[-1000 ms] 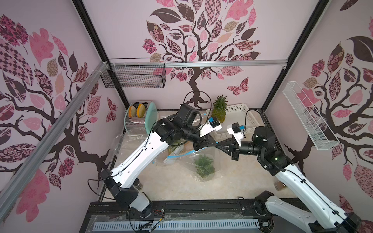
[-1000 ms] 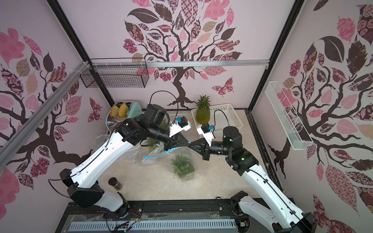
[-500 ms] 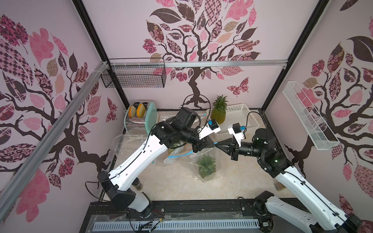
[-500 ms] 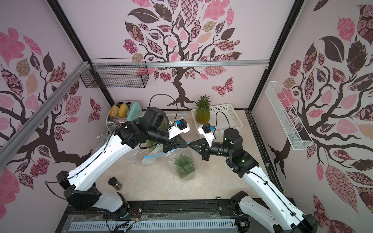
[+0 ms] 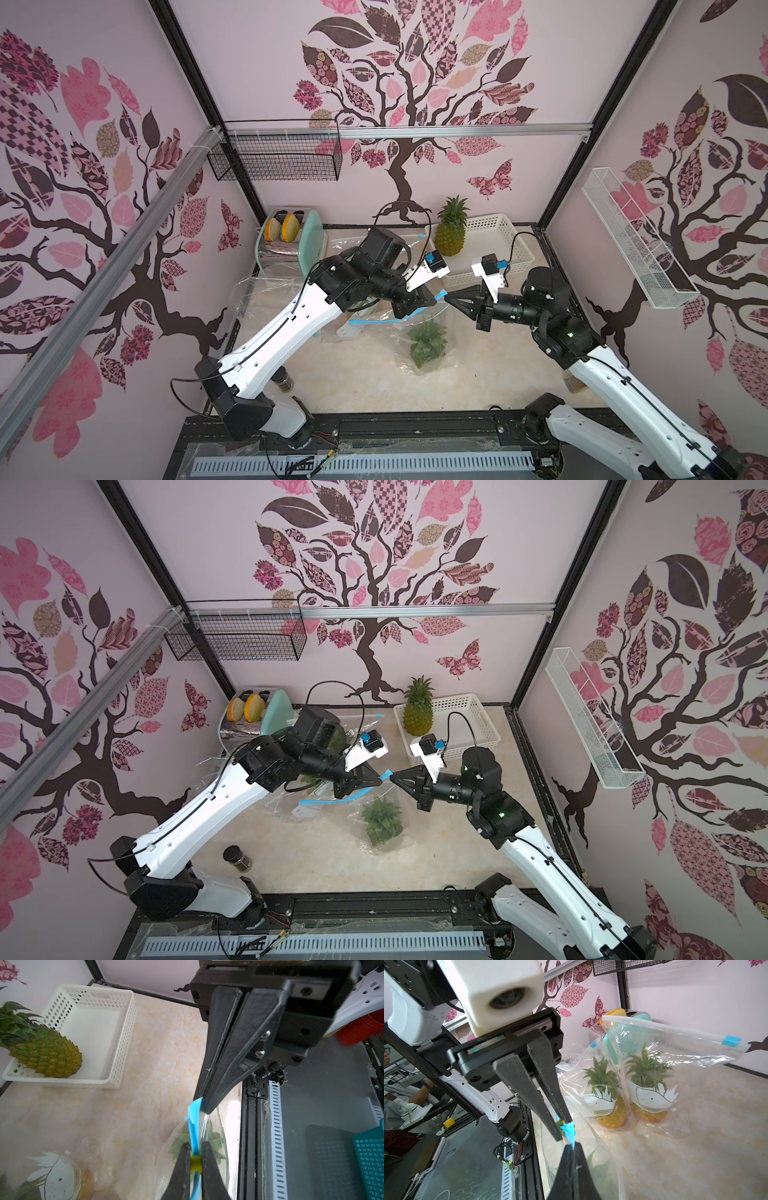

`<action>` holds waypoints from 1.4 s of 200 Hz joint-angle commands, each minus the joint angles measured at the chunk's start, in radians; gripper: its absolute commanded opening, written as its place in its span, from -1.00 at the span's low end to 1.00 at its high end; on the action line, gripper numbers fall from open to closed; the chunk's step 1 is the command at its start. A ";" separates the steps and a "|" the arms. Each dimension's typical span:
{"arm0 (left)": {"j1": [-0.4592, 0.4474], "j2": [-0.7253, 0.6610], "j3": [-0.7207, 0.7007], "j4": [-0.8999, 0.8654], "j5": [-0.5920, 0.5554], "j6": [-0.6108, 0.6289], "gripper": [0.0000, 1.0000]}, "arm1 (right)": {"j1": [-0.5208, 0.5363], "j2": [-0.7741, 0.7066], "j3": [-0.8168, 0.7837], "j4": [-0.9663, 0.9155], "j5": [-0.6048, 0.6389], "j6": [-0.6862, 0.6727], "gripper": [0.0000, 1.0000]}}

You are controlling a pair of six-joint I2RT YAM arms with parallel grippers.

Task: Open the zip-top bag and take out the pineapple
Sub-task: Unzip the zipper on the zipper food storage bag.

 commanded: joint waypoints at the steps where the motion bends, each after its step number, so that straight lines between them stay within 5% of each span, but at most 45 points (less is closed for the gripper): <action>1: 0.012 -0.025 -0.011 -0.125 -0.082 -0.011 -1.00 | -0.027 -0.023 0.024 0.099 0.023 0.016 -1.00; 120: 0.014 -0.098 -0.010 -0.217 -0.238 -0.053 -1.00 | -0.140 -0.043 -0.013 0.166 0.092 0.106 -1.00; 204: 0.014 -0.259 -0.095 -0.330 -0.389 -0.208 -1.00 | -0.168 0.019 -0.003 0.157 0.195 0.079 -1.00; 280: 0.014 -0.389 -0.195 -0.370 -0.411 -0.313 -1.00 | -0.231 0.121 0.000 0.217 0.178 0.075 -1.00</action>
